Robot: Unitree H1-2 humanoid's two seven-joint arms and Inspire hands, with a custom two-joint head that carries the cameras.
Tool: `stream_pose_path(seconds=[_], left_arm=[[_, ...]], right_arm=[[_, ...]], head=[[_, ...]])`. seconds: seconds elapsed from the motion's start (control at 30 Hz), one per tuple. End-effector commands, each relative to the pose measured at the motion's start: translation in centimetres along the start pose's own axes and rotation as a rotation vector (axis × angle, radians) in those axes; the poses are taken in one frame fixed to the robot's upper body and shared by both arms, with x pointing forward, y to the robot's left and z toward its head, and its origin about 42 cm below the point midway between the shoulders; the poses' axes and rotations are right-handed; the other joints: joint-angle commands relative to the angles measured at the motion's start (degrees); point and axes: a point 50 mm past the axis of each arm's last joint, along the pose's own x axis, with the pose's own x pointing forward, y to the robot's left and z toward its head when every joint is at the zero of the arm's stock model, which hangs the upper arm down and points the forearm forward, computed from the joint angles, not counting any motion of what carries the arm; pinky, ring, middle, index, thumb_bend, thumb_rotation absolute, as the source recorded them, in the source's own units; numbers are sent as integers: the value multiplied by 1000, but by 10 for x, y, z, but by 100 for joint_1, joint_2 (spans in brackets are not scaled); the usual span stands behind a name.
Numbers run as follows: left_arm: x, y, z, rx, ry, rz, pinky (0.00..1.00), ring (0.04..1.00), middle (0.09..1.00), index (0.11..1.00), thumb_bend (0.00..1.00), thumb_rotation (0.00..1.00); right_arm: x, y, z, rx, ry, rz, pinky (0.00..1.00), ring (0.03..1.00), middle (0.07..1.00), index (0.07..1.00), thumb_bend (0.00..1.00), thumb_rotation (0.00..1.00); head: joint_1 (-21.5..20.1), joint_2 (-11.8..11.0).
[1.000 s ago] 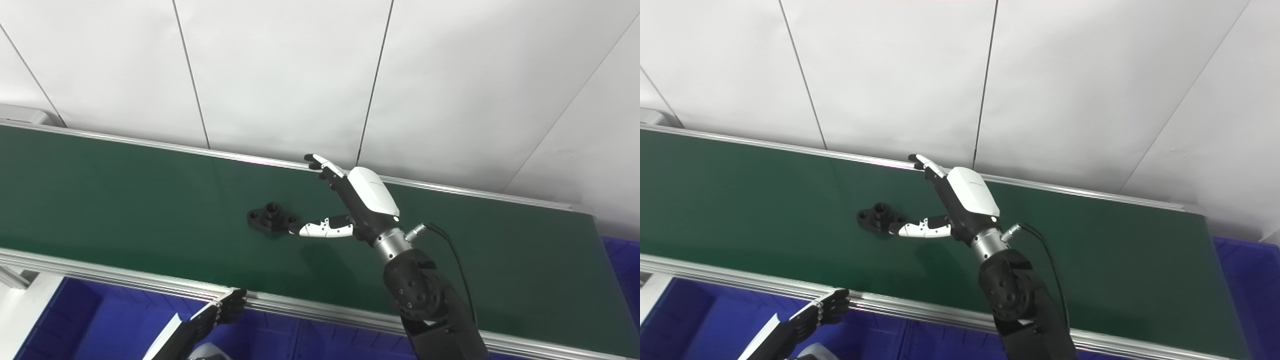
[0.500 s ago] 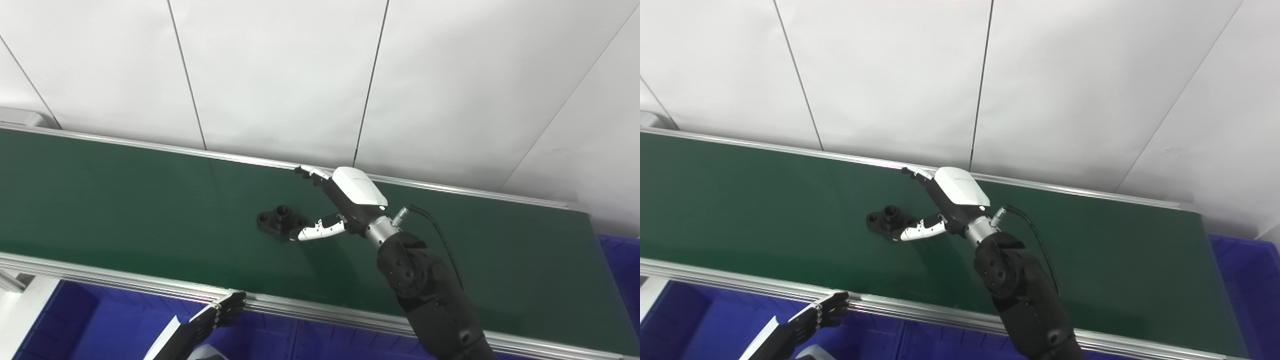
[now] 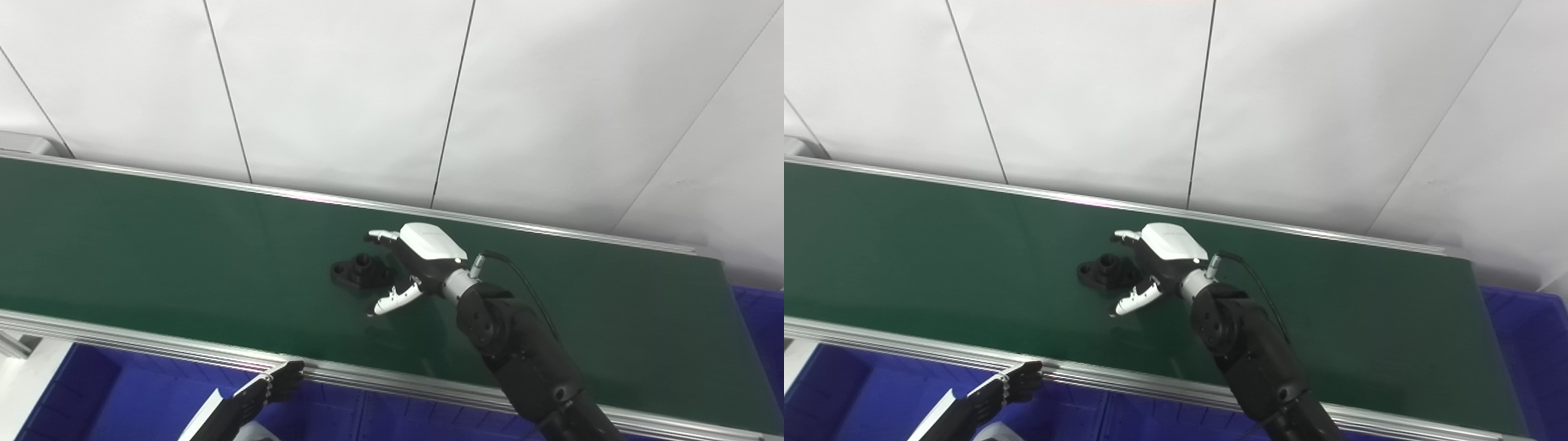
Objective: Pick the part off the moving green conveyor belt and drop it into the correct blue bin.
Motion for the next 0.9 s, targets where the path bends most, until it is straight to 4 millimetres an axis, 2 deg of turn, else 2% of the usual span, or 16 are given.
stream_pose_path(seconds=[0.0, 0.43, 0.53, 0.63, 0.7, 0.73, 0.8, 0.83, 0.87], left_arm=[[-3, 4, 7, 14, -46, -5, 800, 836, 862, 865, 787, 815], [-5, 3, 8, -3, -49, 0, 793, 825, 850, 851, 805, 811], [-5, 2, 7, -13, -49, -1, 794, 826, 851, 852, 808, 808], [-4, 2, 8, -6, -51, -2, 801, 832, 858, 858, 806, 822], [-4, 2, 8, -14, -53, -2, 803, 833, 859, 859, 805, 821], [-4, 2, 8, -19, -54, -3, 807, 837, 860, 860, 803, 817], [-5, 2, 7, -30, -55, -1, 811, 839, 860, 860, 806, 814], [-5, 2, 7, -31, -56, -4, 816, 843, 862, 862, 809, 817], [-5, 2, 7, -29, -55, -2, 819, 844, 863, 863, 810, 819]], right_arm=[[8, -20, 13, -45, -58, -59, 766, 828, 860, 871, 822, 292], [15, 2, 8, -135, -36, 35, 763, 817, 854, 877, 778, 335], [11, 10, 6, -147, -36, 50, 741, 801, 843, 863, 761, 311], [7, 18, 2, -132, -39, 56, 626, 737, 796, 822, 758, 211], [4, 22, 2, -144, -44, 66, 592, 711, 775, 808, 749, 173], [2, 24, 2, -156, -49, 69, 514, 621, 710, 778, 738, 111], [-1, 28, 2, -189, -75, 78, 452, 550, 655, 734, 719, 45], [-2, 30, 2, -198, -86, 80, 406, 497, 570, 652, 642, 14], [-3, 33, 1, -200, -92, 87, 387, 475, 527, 610, 598, 9]], head=[[5, 3], [25, 39], [32, 63], [31, 73], [32, 85], [32, 85], [29, 101], [30, 115], [30, 115]])
